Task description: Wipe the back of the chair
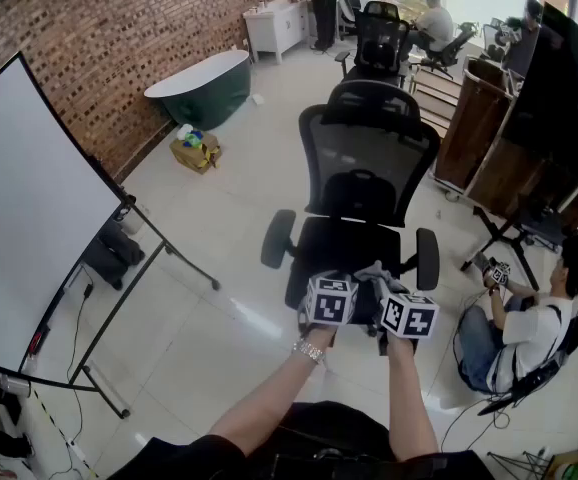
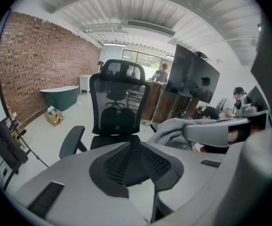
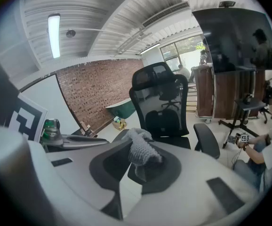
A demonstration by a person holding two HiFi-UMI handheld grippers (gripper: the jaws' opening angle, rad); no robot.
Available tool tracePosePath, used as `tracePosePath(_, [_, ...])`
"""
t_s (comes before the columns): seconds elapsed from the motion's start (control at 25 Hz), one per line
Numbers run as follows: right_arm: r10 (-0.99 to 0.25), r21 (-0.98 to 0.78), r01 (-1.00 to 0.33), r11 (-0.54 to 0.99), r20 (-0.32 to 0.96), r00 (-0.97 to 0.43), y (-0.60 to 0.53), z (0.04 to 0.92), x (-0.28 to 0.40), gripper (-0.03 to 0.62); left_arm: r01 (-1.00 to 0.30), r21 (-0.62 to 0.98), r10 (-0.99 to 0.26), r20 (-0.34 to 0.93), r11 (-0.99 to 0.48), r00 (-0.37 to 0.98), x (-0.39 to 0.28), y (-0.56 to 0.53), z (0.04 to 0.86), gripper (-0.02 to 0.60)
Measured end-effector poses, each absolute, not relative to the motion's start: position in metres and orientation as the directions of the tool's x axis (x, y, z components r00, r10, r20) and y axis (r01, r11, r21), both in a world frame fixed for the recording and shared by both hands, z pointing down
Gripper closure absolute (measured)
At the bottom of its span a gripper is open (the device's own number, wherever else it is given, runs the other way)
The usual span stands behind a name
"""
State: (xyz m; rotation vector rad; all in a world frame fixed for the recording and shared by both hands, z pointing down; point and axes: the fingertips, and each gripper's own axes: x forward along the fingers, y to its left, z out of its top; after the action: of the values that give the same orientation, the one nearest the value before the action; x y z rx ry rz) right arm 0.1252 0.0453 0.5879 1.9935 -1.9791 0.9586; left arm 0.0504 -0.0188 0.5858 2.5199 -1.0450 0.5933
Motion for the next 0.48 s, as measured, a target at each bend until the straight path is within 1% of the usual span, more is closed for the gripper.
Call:
tracePosePath(0.12, [-0.830,-0.289,-0.952,-0.104,0.552,-0.076,-0.006,0.578,0.134,0.549,-0.713,0.177,-0.575,0.476,-0.678,0.665,0.066,-0.069,0.568,0.512])
tracePosePath(0.36, [-0.861,-0.252,-0.965,-0.068,0.504,-0.071,-0.096,0.544,0.140,0.551,-0.699,0.187,-0.577,0.440,-0.690,0.688,0.080,-0.157,0.536,0.512])
tracePosePath(0.48, [-0.858,-0.244,-0.962,-0.125,0.513,-0.018,-0.129,0.548,0.173,0.549,-0.677,0.207,-0.555,0.433,-0.706,0.711,0.093,-0.178,0.535,0.512])
